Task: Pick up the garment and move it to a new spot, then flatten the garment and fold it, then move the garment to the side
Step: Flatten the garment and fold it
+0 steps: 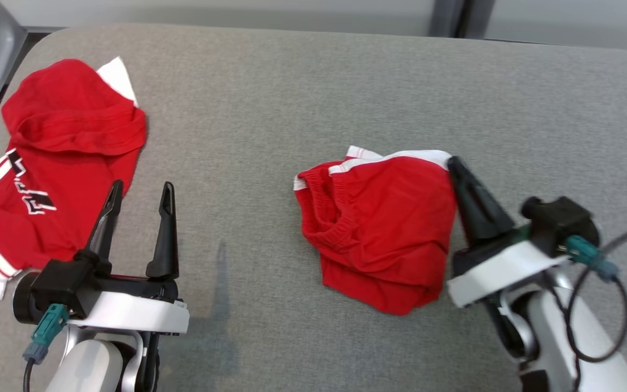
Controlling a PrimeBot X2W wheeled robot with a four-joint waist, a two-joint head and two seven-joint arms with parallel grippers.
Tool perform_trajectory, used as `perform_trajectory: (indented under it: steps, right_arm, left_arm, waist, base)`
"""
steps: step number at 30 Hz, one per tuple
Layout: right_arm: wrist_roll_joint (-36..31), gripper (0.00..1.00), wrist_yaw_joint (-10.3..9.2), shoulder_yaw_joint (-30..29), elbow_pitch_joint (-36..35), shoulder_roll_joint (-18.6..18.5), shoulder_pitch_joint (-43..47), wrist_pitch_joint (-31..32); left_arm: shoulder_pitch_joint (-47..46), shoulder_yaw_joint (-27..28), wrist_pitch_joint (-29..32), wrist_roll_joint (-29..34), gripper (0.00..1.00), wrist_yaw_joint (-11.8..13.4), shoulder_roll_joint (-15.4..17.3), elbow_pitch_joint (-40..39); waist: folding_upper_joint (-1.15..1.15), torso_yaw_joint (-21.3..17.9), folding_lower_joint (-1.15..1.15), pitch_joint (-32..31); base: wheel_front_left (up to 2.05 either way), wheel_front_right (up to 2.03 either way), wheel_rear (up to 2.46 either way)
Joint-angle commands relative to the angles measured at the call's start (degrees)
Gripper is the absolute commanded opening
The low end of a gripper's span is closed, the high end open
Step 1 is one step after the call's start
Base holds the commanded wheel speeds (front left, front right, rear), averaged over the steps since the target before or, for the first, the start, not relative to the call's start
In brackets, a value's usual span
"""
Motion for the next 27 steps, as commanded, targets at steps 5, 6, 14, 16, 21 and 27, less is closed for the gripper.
perform_trajectory:
  steps: [5, 6, 14, 16, 21, 27]
  right_arm:
    - [2.39, 0.0, 0.12, 6.47, 7.69, 0.58, -5.25, -1.82]
    - [2.82, 0.0, 0.12, 7.75, 9.54, 0.74, -6.11, -2.06]
    - [5.53, 0.0, 0.12, 17.26, 22.21, 1.2, -11.84, -4.0]
    - [6.12, 0.0, 0.12, 20.03, 24.55, 1.24, -12.71, -4.17]
    - [7.66, 0.0, 0.12, 24.54, 29.59, 1.21, -14.02, -4.93]
    - [9.77, 0.0, 0.12, 27.23, 34.36, 1.1, -14.89, -5.87]
  left_arm:
    - [-1.23, -0.01, -0.65, -0.11, 1.0, -0.88, -0.8, 1.16]
    - [-1.29, -0.01, -0.67, -0.11, 1.0, -0.9, -1.01, 1.4]
    - [-1.55, 0.06, -0.89, 0.34, 1.0, -1.97, -2.4, 2.56]
    - [-1.68, 0.26, -0.86, 0.48, 1.0, -2.1, -2.47, 2.75]
    - [-1.97, 0.67, -0.89, 0.81, 1.0, -2.56, -3.08, 2.91]
    - [-1.9, 1.28, -0.89, 1.3, 1.0, -3.22, -3.76, 3.06]
  waist:
    - [0.0, 2.62, 0.0, 1.11]
    - [0.0, 2.93, 0.0, 1.14]
    - [0.0, 4.51, 0.0, 1.99]
    - [0.0, 4.58, 0.0, 2.14]
    - [0.0, 4.54, 0.0, 2.3]
    - [0.0, 4.04, 0.0, 2.16]
  base:
    - [0.0, 0.0, 0.0]
    - [0.0, 0.0, 0.0]
    - [0.0, 0.0, 0.0]
    - [0.0, 0.0, 0.0]
    - [0.0, 0.0, 0.0]
    - [0.0, 0.0, 0.0]
